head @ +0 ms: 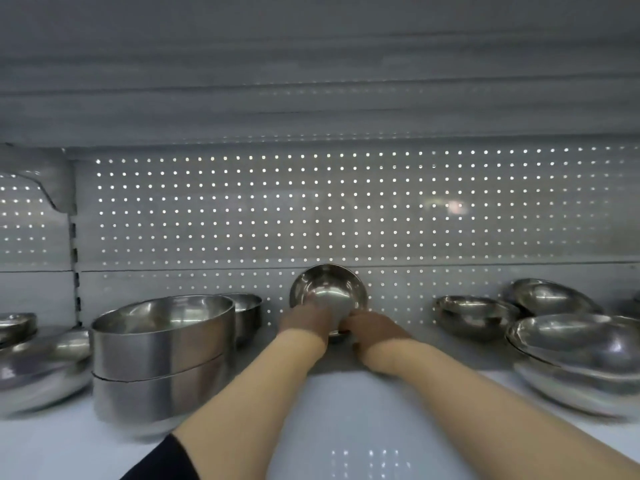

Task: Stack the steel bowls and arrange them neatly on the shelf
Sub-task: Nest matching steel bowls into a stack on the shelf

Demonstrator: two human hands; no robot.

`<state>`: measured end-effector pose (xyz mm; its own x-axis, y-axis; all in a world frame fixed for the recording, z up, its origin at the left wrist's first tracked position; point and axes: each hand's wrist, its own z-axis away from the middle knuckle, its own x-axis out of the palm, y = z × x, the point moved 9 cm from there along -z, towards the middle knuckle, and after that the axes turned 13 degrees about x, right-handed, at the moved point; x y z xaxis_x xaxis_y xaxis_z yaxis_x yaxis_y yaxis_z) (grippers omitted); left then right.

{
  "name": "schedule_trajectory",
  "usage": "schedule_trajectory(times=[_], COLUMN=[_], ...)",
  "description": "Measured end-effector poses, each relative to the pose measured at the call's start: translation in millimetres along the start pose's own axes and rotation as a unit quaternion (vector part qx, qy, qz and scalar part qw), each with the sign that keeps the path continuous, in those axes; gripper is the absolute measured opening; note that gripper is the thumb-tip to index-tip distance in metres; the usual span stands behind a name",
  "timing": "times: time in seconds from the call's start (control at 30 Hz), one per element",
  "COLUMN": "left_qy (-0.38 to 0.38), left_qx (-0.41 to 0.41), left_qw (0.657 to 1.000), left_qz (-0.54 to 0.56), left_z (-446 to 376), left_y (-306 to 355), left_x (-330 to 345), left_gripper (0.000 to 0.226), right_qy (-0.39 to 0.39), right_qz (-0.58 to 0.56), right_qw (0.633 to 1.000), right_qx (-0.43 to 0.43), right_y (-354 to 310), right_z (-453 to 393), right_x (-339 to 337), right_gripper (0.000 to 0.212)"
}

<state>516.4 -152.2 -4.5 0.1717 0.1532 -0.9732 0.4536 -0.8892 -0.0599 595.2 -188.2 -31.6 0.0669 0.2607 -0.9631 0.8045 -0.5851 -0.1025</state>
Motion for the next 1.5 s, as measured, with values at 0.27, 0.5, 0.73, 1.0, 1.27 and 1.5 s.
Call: schedule_trajectory(times=[0.27, 0.5, 0.73, 1.0, 1.27, 1.5], left_qy=[0.038, 0.051, 0.073, 0.07, 0.065, 0.126], left_qx=[-0.007, 0.002, 0.015, 0.015, 0.117, 0.201], left_qw=[0.998, 0.997, 0.997, 0.997, 0.988, 0.968], left_qz=[0.054, 0.057, 0.025, -0.005, 0.082, 0.08], left_z=[-5, -7, -8, -7, 4, 39], left_y=[-8, -21, -24, -21, 24, 83], left_x=[-2, -23, -17, -14, -35, -55], left_gripper=[0.029, 0.009, 0.022, 0.024, 0.038, 0.028], right_qy=[0.043, 0.052, 0.048, 0.051, 0.141, 0.066], right_qz=[-0.103, -0.18, -0.19, -0.168, -0.151, 0.007], right_qw=[0.992, 0.981, 0.98, 0.984, 0.978, 0.993], right_qx=[0.064, 0.045, 0.036, 0.027, 0.04, 0.099], right_y=[2, 0, -6, -9, 3, 114], right_z=[11, 12, 11, 16, 80, 168], right_x=[-26, -46, -40, -42, -125, -182], right_gripper=[0.022, 0.014, 0.013, 0.013, 0.02, 0.023])
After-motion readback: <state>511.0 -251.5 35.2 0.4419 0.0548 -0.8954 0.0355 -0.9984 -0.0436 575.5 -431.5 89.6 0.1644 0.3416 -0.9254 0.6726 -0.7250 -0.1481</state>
